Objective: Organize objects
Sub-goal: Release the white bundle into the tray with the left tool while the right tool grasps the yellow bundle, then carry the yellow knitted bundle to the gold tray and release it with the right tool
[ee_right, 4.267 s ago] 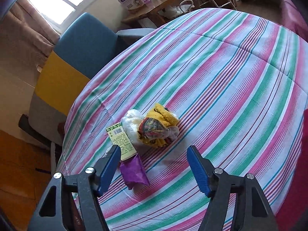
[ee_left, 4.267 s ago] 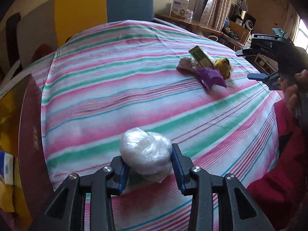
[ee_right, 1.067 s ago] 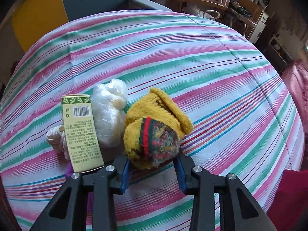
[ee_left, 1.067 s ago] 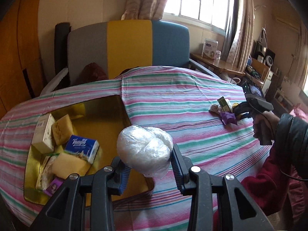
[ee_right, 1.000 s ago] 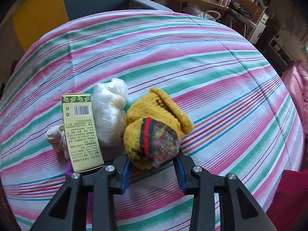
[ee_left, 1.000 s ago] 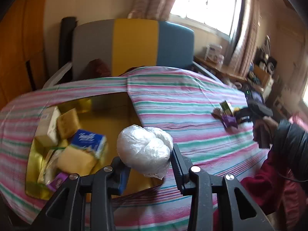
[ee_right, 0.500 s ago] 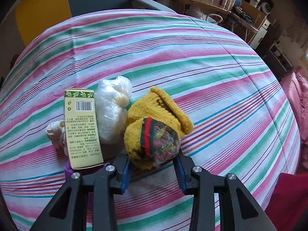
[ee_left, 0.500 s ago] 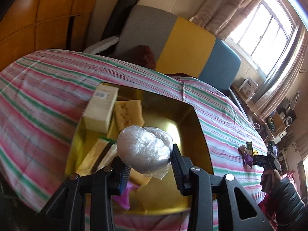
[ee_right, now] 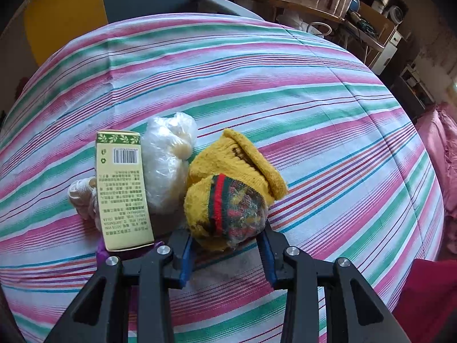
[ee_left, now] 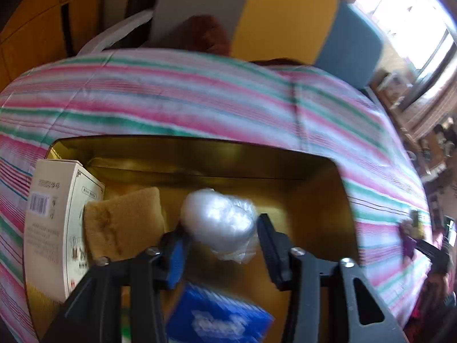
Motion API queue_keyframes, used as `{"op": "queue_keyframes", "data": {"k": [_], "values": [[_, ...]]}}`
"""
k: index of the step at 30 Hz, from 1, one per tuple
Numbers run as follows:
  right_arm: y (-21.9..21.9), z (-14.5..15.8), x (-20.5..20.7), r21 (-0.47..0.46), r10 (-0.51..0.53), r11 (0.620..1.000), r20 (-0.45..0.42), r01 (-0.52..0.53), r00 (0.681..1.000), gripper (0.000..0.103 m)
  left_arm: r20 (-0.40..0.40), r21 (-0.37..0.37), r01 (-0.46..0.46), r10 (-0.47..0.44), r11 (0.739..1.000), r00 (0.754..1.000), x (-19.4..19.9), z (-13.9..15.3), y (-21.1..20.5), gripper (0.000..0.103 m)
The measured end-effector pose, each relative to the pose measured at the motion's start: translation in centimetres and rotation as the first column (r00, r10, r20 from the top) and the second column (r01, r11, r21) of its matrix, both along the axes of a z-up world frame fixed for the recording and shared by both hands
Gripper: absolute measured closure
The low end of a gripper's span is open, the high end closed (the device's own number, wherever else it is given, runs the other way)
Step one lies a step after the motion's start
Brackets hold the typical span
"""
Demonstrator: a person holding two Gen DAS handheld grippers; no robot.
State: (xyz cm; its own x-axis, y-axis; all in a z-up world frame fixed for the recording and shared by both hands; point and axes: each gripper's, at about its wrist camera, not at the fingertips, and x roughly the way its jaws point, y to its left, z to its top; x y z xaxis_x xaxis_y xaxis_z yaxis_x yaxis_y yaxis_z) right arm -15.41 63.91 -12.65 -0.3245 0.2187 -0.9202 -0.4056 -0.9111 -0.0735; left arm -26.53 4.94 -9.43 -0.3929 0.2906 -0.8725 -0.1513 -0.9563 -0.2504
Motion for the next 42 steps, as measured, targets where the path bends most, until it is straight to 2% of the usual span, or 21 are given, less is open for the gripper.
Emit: {"op": "queue_keyframes", "data": {"k": [3,5,8,12,15,19,22,24,28,31,36,39,42], "values": [[-0.1,0.0,-0.1,0.001,0.003,1.0,0.0,-0.003,1.0,0.064,-0.005,-0.005,0.026,-0.026,1.0,1.0,-0.1,-0.4,0.3,0.044],[0.0,0.0,-0.1,0.0,0.003,1.0,0.0,-0.003,1.0,0.064,-0.022,-0.001,0.043,-0.043,0.999,0.999,0.6,0.2,0.5,0.031],[0.0,0.0,-0.1,-0.001,0.002,1.0,-0.001,-0.002,1.0,0.064,-0.078,-0.022,0.05,-0.052,0.998,0.996,1.9,1.8,0.6,0.029],[0.3,0.1,0.0,-0.018,-0.007,1.0,-0.007,0.007,1.0,0.064,-0.186,-0.054,0.047,-0.056,0.997,0.981,5.1,4.9,0.2,0.028],[0.8,0.3,0.1,-0.059,-0.028,0.998,-0.025,0.027,0.999,0.064,-0.244,-0.042,0.037,-0.047,0.998,0.969,8.2,6.8,-0.4,0.028],[1.3,1.3,0.5,-0.092,-0.047,0.995,-0.088,0.039,0.995,0.071,-0.281,-0.015,0.022,-0.025,1.0,0.959,12.6,8.0,-1.5,0.028],[1.0,1.8,0.7,-0.098,-0.043,0.995,-0.108,0.032,0.993,0.073,-0.295,-0.008,0.011,-0.012,1.0,0.955,15.9,8.4,-2.3,0.03],[1.0,2.0,0.7,-0.1,-0.038,0.995,-0.123,0.026,0.992,0.073,-0.306,-0.024,0.004,-0.011,1.0,0.952,17.7,8.4,-2.7,0.031],[0.2,3.5,1.1,-0.078,-0.01,0.997,-0.188,-0.005,0.982,0.074,-0.308,-0.052,-0.014,-0.002,0.999,0.951,20.4,8.1,-3.6,0.04],[-1.2,4.6,1.2,-0.058,0.052,0.996,-0.234,-0.068,0.971,0.074,-0.289,-0.066,-0.041,0.02,0.997,0.957,21.8,7.4,-4.5,0.045],[-5.1,6.6,1.2,-0.029,0.214,0.973,-0.276,-0.231,0.937,0.074,-0.258,-0.055,-0.087,0.07,0.995,0.964,22.9,6.1,-6.4,0.048],[-9.1,8.3,2.1,-0.008,0.327,0.939,-0.298,-0.345,0.897,0.074,-0.247,-0.057,-0.108,0.091,0.992,0.965,23.3,5.4,-7.3,0.049],[-14.6,9.6,2.9,-0.017,0.442,0.882,-0.318,-0.471,0.839,0.074,-0.245,-0.048,-0.13,0.114,0.99,0.963,23.4,5.2,-8.1,0.049]]}}
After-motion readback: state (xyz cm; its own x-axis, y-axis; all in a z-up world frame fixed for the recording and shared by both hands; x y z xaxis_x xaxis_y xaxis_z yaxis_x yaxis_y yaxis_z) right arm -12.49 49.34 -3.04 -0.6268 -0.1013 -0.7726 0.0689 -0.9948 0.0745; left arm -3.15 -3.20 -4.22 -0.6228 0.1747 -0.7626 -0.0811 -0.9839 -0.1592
